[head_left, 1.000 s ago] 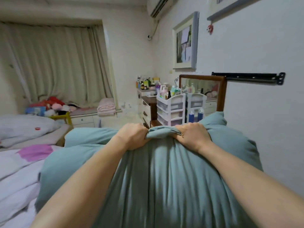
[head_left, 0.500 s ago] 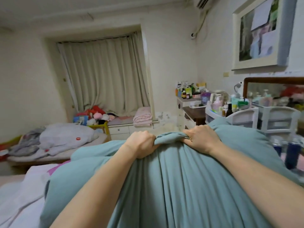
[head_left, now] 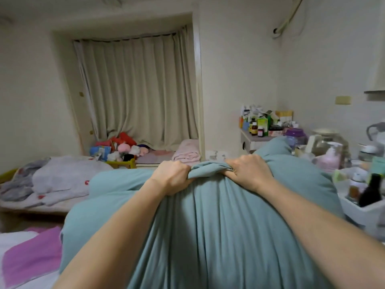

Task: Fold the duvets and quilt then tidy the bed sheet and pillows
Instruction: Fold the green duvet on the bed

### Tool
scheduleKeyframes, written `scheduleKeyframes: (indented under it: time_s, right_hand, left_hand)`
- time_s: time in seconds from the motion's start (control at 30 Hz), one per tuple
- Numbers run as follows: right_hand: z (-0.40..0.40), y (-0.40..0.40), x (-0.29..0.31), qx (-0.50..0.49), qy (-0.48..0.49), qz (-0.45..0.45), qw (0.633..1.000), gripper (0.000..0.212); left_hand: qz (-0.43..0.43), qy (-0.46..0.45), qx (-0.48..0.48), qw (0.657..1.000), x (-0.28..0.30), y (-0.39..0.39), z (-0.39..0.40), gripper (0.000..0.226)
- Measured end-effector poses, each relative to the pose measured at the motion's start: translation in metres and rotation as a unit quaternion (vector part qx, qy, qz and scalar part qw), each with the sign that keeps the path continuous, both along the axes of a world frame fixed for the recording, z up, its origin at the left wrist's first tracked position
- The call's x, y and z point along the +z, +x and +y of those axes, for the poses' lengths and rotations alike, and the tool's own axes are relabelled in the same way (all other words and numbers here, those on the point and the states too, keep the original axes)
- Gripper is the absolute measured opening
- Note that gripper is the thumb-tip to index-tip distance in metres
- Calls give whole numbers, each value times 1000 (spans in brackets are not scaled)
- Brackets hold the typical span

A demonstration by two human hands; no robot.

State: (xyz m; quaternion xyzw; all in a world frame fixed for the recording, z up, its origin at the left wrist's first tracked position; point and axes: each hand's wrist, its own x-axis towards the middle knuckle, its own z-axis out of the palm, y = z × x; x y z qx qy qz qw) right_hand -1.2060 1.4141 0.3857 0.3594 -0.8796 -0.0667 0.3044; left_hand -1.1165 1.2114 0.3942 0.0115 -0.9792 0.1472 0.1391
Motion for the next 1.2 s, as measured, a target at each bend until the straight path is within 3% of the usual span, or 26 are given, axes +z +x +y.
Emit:
scheduleKeyframes:
  time_s: [0.4,0.8,1.2]
  right_hand:
    - [-150,-306,-16,-24,18,-43,999,44]
    - [-298,-620,-36,50,35,-57,996,44]
    - [-485,-801,-57,149,57,-61,985,44]
  left_hand:
    - [-43,12,-8,999,-20,-309,-150,41]
    - [-27,53,64,996,-53,-596,-289,45]
    - [-44,101,160,981,-84,-745,-452,36]
